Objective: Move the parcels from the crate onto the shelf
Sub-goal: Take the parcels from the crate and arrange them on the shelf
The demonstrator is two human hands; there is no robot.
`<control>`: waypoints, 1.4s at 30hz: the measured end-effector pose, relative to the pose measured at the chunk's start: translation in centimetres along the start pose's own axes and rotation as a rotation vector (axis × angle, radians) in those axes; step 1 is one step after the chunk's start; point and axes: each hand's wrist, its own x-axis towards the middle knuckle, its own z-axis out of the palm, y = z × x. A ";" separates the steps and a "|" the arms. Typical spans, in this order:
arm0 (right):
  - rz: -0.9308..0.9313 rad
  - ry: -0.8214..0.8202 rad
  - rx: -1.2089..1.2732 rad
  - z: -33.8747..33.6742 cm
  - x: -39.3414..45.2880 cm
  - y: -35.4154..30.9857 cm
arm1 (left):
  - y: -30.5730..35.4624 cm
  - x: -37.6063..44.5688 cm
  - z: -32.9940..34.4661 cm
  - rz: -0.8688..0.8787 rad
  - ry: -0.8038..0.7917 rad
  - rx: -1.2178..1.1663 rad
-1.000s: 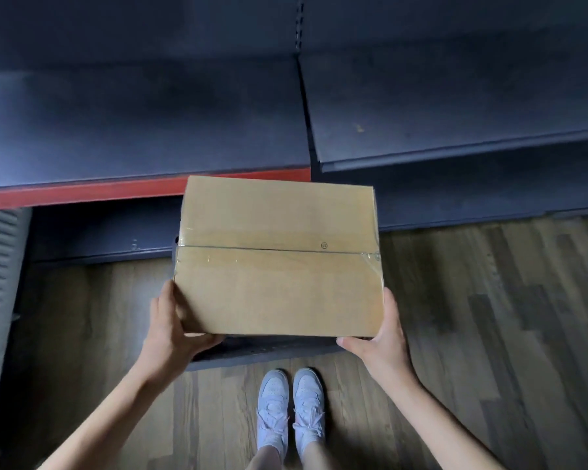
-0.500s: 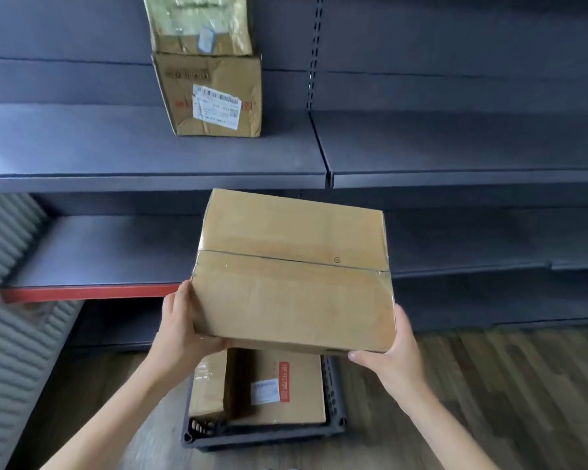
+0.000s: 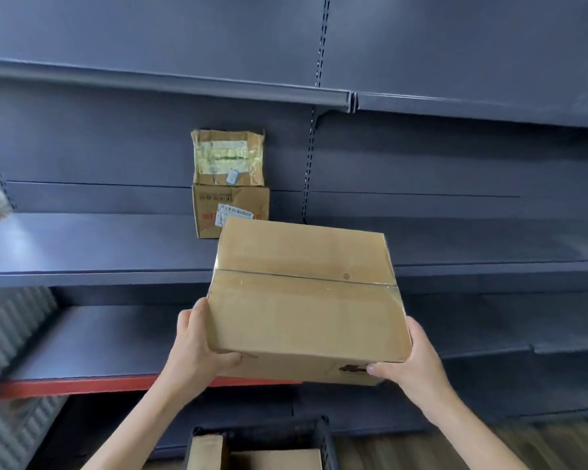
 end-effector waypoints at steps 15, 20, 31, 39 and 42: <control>-0.069 0.043 0.040 -3.0 7.5 -7.4 | 5.4 8.9 -1.6 0.089 0.033 -0.031; -0.064 0.026 0.057 -4.5 9.9 -7.8 | 6.8 10.6 -0.4 0.093 0.041 -0.045; -0.034 -0.055 0.119 -9.9 18.0 -3.7 | 10.8 14.4 6.6 0.036 0.074 0.031; 0.003 -0.116 0.021 -15.6 25.6 -1.4 | 14.7 18.0 13.3 -0.045 0.079 0.006; 0.029 -0.137 -0.007 -16.8 27.9 -0.7 | 15.8 19.3 15.5 -0.089 0.104 0.060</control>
